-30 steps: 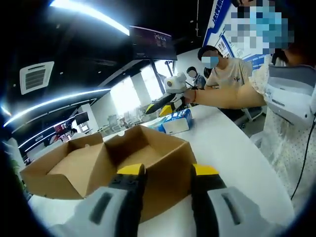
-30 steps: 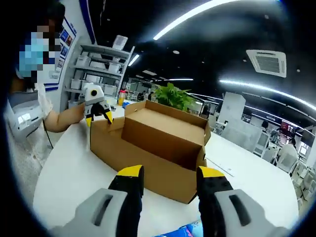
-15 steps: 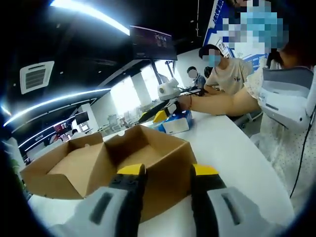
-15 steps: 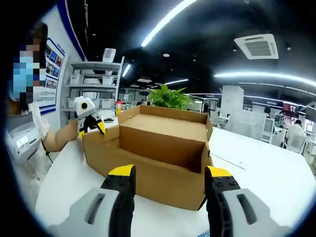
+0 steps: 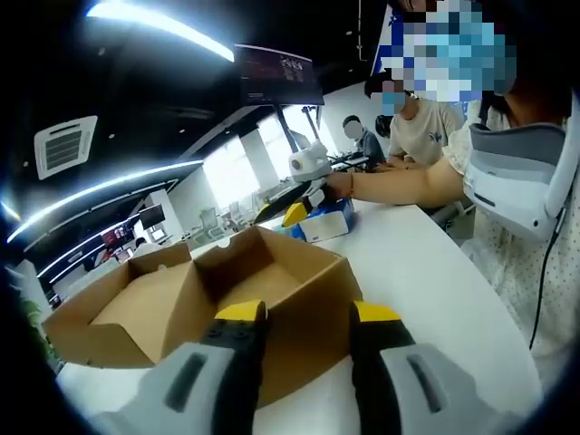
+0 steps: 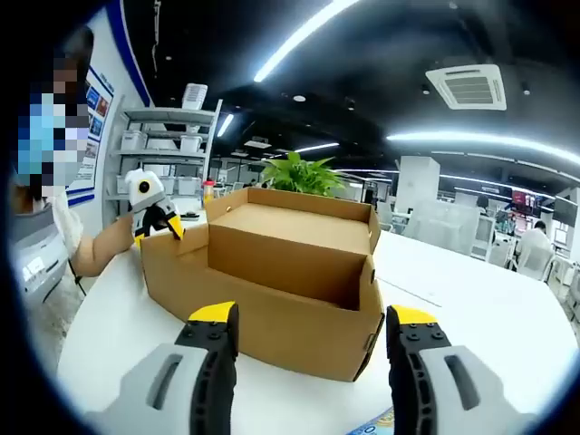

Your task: Operate the shoe box by opening the lid, removing the specified soft item, and placing it in the target area until the item is outside and the box remains undamaged.

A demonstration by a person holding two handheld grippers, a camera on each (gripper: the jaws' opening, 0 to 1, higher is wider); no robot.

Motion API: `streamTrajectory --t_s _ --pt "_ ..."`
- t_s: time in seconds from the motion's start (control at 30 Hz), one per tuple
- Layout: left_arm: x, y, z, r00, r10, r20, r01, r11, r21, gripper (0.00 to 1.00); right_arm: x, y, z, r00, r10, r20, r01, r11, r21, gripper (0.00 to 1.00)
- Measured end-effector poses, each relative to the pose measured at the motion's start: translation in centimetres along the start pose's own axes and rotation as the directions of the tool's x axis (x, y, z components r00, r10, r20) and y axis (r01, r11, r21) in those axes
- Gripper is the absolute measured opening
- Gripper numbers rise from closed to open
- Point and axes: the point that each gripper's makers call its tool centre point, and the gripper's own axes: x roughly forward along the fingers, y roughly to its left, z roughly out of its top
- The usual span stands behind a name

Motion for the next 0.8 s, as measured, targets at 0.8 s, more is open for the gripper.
streamTrajectory --t_s 0.8 --pt "-0.1 0.1 0.0 1.000 -0.002 0.009 0.002 1.000 -0.012 0.36 0.9 0.4 -2.2 0.995 0.038 -0.095 -0.037 0.999 0.015 0.73"
